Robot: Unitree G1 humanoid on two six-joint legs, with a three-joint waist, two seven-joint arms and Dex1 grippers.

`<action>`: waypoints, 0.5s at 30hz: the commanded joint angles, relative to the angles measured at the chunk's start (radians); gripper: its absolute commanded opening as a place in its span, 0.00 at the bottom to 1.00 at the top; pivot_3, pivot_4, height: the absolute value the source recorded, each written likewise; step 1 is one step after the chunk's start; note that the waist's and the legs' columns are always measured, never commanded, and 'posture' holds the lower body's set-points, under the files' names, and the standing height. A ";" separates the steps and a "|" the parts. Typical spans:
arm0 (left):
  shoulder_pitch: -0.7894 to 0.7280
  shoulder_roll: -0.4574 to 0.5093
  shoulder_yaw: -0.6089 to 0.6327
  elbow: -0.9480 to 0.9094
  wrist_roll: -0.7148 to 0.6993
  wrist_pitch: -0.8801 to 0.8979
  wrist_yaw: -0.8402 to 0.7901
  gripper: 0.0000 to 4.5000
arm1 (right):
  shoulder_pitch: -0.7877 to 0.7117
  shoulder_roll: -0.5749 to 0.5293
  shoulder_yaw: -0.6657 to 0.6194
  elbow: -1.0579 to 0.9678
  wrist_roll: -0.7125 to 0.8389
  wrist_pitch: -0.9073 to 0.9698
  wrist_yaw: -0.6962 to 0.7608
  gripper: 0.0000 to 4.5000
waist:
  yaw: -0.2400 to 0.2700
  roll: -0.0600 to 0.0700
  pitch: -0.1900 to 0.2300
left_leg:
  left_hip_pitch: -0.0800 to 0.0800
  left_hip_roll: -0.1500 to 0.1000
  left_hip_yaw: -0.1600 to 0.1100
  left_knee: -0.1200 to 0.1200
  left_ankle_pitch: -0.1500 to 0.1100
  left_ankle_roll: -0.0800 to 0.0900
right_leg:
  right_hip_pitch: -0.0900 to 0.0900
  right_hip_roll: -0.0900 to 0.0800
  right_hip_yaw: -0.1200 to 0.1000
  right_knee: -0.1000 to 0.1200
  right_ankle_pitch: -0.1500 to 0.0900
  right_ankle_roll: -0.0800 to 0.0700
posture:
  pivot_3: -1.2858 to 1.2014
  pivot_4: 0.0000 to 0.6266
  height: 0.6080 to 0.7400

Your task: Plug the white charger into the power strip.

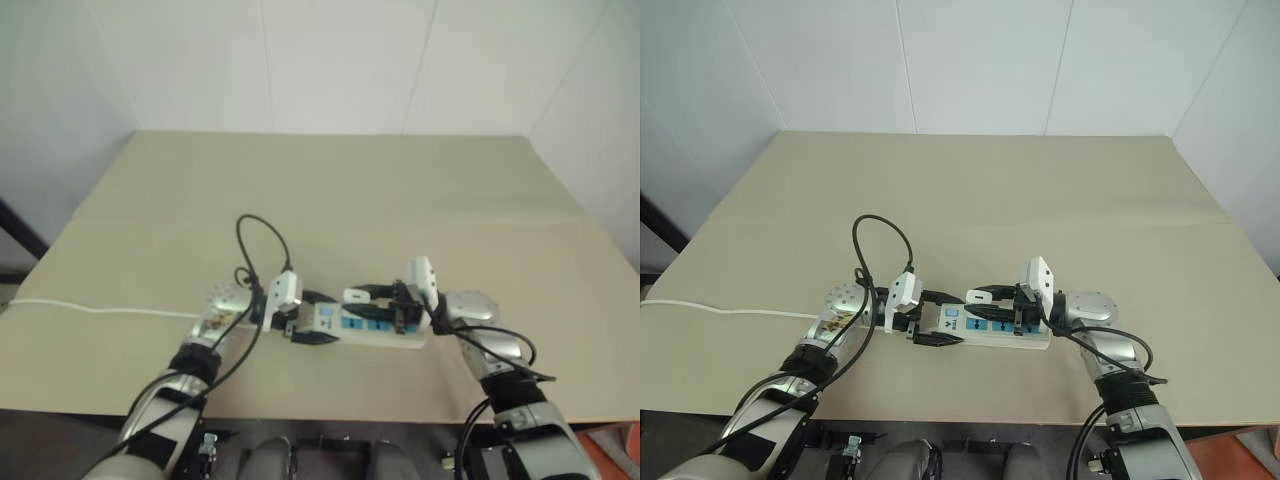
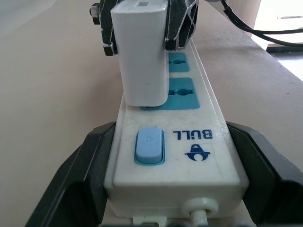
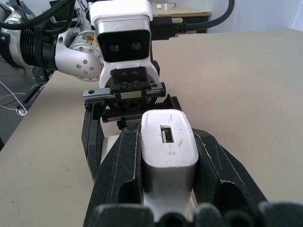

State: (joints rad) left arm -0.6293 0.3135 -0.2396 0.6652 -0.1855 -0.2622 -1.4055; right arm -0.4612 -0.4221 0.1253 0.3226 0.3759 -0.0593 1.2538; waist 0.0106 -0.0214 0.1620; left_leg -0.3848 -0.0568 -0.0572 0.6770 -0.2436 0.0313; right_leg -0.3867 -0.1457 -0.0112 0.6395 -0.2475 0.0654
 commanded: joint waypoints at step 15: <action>0.041 0.031 -0.028 0.006 0.043 0.010 -0.022 0.73 | -0.052 -0.026 0.064 0.167 -0.097 0.001 -0.035 0.26 | -0.018 0.000 -0.001 | 0.006 0.002 0.000 0.000 0.000 0.000 | 0.001 0.001 0.001 0.001 0.000 0.000 | 0.52 0.24 1.00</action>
State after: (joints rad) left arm -0.6221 0.3303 -0.2308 0.6667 -0.1856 -0.2578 -1.4041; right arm -0.5322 -0.4194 0.1901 0.4049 0.3713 -0.0687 1.2641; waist -0.0070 -0.0216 0.1611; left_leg -0.3789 -0.0552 -0.0571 0.6769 -0.2436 0.0313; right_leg -0.3854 -0.1450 -0.0105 0.6409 -0.2474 0.0652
